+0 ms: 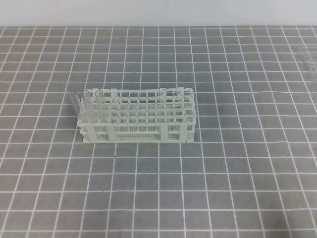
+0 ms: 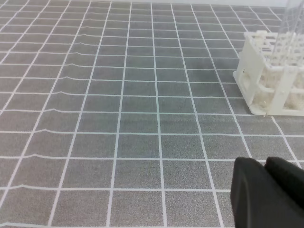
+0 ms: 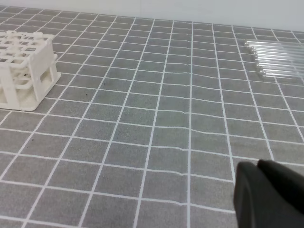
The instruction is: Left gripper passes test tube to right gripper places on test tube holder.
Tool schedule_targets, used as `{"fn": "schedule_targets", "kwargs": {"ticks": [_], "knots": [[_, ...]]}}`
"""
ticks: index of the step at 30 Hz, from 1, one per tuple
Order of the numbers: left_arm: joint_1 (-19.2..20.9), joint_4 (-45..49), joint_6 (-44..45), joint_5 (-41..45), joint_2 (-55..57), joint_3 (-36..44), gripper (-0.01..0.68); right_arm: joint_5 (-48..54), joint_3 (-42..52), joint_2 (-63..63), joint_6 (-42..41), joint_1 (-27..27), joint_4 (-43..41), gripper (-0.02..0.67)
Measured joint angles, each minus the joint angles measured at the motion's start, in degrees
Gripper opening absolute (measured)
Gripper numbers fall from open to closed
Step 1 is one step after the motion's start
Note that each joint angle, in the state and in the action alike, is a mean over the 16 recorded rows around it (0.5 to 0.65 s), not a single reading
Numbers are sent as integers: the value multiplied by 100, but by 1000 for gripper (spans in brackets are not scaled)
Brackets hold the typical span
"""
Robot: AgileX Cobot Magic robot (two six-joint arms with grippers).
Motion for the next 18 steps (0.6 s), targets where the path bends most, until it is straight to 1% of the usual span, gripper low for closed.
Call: {"fn": "schedule_targets", "kwargs": {"ticks": [18], "knots": [[0, -2, -4, -20, -52, 21, 27, 0, 0, 7, 0, 0, 0, -13]]}}
